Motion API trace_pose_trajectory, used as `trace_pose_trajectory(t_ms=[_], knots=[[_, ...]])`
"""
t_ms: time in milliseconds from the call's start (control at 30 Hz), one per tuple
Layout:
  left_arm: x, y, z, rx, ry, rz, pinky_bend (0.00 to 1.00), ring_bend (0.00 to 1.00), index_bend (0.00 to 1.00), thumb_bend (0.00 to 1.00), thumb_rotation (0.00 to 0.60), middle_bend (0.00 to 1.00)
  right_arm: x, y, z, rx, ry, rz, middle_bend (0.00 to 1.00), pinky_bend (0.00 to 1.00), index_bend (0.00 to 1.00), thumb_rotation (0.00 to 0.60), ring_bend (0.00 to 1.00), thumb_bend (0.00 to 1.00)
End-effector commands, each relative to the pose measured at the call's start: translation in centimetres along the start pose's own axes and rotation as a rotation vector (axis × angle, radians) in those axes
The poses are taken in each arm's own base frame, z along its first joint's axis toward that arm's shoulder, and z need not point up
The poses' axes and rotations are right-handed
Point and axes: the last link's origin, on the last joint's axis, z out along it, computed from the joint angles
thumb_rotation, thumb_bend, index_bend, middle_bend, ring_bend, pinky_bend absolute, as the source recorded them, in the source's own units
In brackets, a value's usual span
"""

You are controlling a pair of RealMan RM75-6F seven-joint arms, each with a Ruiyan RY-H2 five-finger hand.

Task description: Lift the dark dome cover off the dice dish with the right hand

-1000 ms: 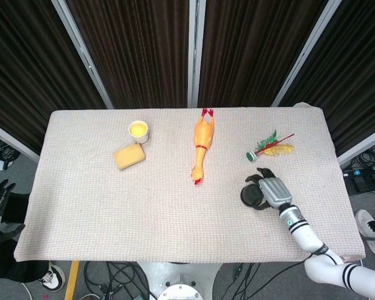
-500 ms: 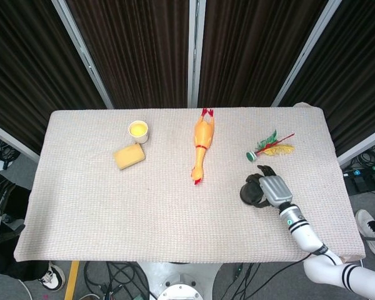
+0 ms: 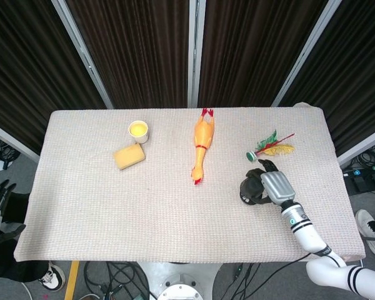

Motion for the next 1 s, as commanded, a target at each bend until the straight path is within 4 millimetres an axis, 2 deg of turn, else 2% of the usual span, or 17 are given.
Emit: trace_pose_trajectory(t_ms=[33, 233, 400, 733, 800, 933, 1000], knots=[[0.0, 0.1, 0.0, -0.003, 0.001, 0.001, 0.10, 0.00, 0.09, 0.11, 0.600, 0.03, 1.1, 0.6, -0.3, -0.018, 0.033, 0.001, 0.34, 0.00, 0.33, 0.600, 0.00, 0.10], [0.1, 0.3, 0.3, -0.008, 0.005, 0.002, 0.10, 0.00, 0.09, 0.11, 0.600, 0.03, 2.4, 4.0, -1.9, -0.112, 0.070, -0.002, 0.35, 0.00, 0.34, 0.600, 0.00, 0.10], [0.0, 0.7, 0.5, -0.015, 0.001, 0.004, 0.10, 0.00, 0.09, 0.11, 0.600, 0.03, 1.3, 6.8, -3.4, -0.179, 0.042, -0.013, 0.35, 0.00, 0.34, 0.600, 0.00, 0.10], [-0.2, 0.7, 0.6, -0.009, -0.008, 0.016, 0.10, 0.00, 0.09, 0.11, 0.600, 0.03, -1.6, 8.2, -3.6, -0.199, -0.014, -0.005, 0.33, 0.00, 0.33, 0.600, 0.00, 0.10], [-0.1, 0.7, 0.6, -0.009, -0.006, 0.015, 0.10, 0.00, 0.09, 0.11, 0.600, 0.03, -1.6, 8.2, -3.6, -0.189, -0.022, -0.007, 0.26, 0.00, 0.26, 0.600, 0.00, 0.06], [-0.1, 0.7, 0.6, -0.012, -0.004, 0.012, 0.10, 0.00, 0.09, 0.11, 0.600, 0.03, -0.8, 8.1, -3.7, -0.179, -0.020, -0.017, 0.09, 0.00, 0.03, 0.600, 0.00, 0.00], [-0.1, 0.8, 0.6, -0.013, -0.003, 0.011, 0.10, 0.00, 0.09, 0.11, 0.600, 0.03, -0.3, 8.0, -3.8, -0.176, -0.012, -0.017, 0.05, 0.00, 0.00, 0.600, 0.00, 0.00]])
